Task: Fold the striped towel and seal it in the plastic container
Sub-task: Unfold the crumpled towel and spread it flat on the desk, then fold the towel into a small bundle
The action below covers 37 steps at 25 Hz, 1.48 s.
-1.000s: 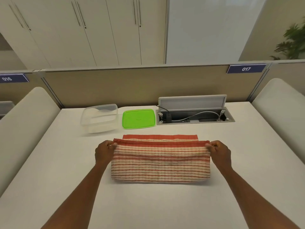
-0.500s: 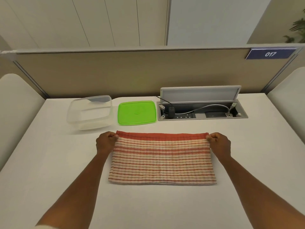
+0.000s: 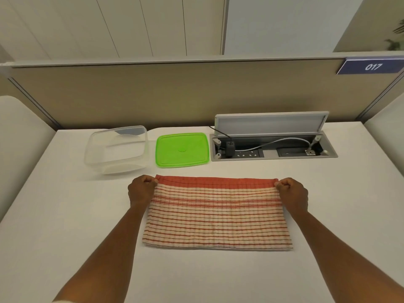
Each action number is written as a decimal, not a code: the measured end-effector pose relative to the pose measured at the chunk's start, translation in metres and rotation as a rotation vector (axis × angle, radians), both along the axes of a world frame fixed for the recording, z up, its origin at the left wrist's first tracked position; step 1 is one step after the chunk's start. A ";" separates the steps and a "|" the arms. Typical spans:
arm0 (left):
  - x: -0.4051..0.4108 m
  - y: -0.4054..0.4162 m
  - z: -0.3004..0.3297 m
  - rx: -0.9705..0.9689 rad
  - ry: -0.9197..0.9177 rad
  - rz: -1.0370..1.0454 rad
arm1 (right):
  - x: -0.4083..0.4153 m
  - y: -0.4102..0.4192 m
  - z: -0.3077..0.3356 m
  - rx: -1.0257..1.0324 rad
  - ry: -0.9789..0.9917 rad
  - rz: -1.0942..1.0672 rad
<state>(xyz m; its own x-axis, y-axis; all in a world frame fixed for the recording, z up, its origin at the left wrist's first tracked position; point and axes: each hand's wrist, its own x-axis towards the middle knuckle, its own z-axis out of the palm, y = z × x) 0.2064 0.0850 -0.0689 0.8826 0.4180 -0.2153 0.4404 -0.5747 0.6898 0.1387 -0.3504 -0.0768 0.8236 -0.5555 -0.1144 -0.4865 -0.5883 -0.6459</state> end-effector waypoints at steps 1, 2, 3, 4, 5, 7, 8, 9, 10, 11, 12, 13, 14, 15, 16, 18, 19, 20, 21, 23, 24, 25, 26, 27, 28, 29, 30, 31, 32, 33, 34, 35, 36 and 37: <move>0.001 0.000 0.001 0.002 0.010 -0.004 | 0.001 0.000 0.000 -0.006 0.012 -0.002; 0.003 -0.001 0.001 0.009 0.024 -0.013 | 0.002 0.000 0.000 -0.013 0.029 -0.007; 0.004 -0.002 0.002 0.024 0.039 -0.027 | 0.002 0.000 0.000 -0.021 0.047 -0.011; 0.006 -0.003 0.002 0.048 0.054 -0.045 | 0.003 0.001 -0.002 -0.033 0.064 -0.015; 0.007 -0.005 0.003 0.074 0.070 -0.061 | 0.004 0.002 -0.003 -0.047 0.079 -0.019; 0.007 -0.010 0.005 0.106 0.096 -0.069 | 0.005 0.002 -0.007 -0.065 0.103 -0.032; 0.007 -0.012 0.005 0.121 0.105 -0.068 | 0.006 0.003 -0.008 -0.071 0.115 -0.040; 0.006 -0.014 0.005 0.144 0.116 -0.065 | 0.006 0.003 -0.009 -0.078 0.130 -0.045; 0.006 -0.015 0.006 0.174 0.133 -0.060 | 0.007 0.004 -0.010 -0.089 0.144 -0.044; 0.006 -0.017 0.006 0.206 0.156 -0.058 | 0.008 0.006 -0.009 -0.096 0.157 -0.041; 0.007 -0.019 0.007 0.236 0.179 -0.060 | 0.008 0.007 -0.008 -0.095 0.165 -0.038; 0.007 -0.021 0.007 0.258 0.198 -0.065 | 0.008 0.008 -0.007 -0.096 0.166 -0.036; 0.008 -0.022 0.007 0.268 0.213 -0.069 | 0.007 0.010 -0.005 -0.124 0.161 -0.037; 0.009 -0.023 0.007 0.270 0.223 -0.073 | 0.006 0.014 -0.002 -0.196 0.150 -0.034; 0.009 -0.024 0.007 0.264 0.230 -0.079 | 0.005 0.021 0.001 -0.300 0.132 -0.019; 0.010 -0.023 0.006 0.245 0.249 -0.112 | 0.000 0.046 0.008 -0.448 0.042 0.064; 0.011 -0.022 0.006 0.232 0.260 -0.134 | -0.003 0.068 0.011 -0.444 -0.025 0.133; 0.012 -0.020 0.007 0.214 0.269 -0.154 | -0.008 0.094 0.014 -0.407 -0.091 0.217; 0.013 -0.019 0.008 0.196 0.273 -0.168 | -0.014 0.123 0.015 -0.353 -0.146 0.311; 0.014 -0.014 0.012 0.160 0.273 -0.189 | -0.029 0.187 0.018 -0.213 -0.165 0.519; 0.015 -0.013 0.014 0.143 0.269 -0.197 | -0.036 0.217 0.018 -0.148 -0.143 0.608; 0.015 -0.011 0.015 0.127 0.264 -0.202 | -0.044 0.246 0.018 -0.095 -0.112 0.674; 0.014 -0.009 0.016 0.111 0.255 -0.204 | -0.051 0.270 0.018 -0.058 -0.073 0.717; 0.013 -0.008 0.017 0.098 0.249 -0.206 | -0.056 0.290 0.015 -0.041 -0.026 0.746; 0.013 -0.007 0.017 0.085 0.250 -0.208 | -0.062 0.305 0.012 -0.042 0.023 0.770; 0.012 -0.005 0.017 0.073 0.254 -0.210 | -0.068 0.318 0.009 -0.057 0.073 0.790; 0.011 -0.003 0.017 0.061 0.262 -0.211 | -0.072 0.327 0.006 -0.083 0.119 0.803; 0.010 -0.002 0.016 0.050 0.270 -0.212 | -0.075 0.333 0.002 -0.118 0.151 0.809; 0.010 0.000 0.016 0.042 0.277 -0.217 | -0.077 0.339 -0.001 -0.161 0.164 0.807; 0.010 0.001 0.016 0.036 0.282 -0.226 | -0.078 0.343 -0.003 -0.205 0.160 0.801; 0.010 0.003 0.015 0.034 0.285 -0.239 | -0.079 0.347 -0.004 -0.241 0.144 0.793; 0.010 0.003 0.015 0.034 0.286 -0.253 | -0.078 0.350 -0.006 -0.267 0.120 0.791; 0.009 0.003 0.014 0.035 0.286 -0.266 | -0.078 0.354 -0.006 -0.290 0.084 0.793; 0.009 0.004 0.014 0.042 0.282 -0.279 | -0.079 0.358 -0.007 -0.315 0.038 0.798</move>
<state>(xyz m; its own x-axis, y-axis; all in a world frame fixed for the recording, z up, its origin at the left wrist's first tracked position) 0.2155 0.0887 -0.0549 0.8725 0.1838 -0.4528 0.4316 -0.7244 0.5376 0.0601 0.0077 -0.0834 0.9801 0.1779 -0.0879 0.1310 -0.9129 -0.3865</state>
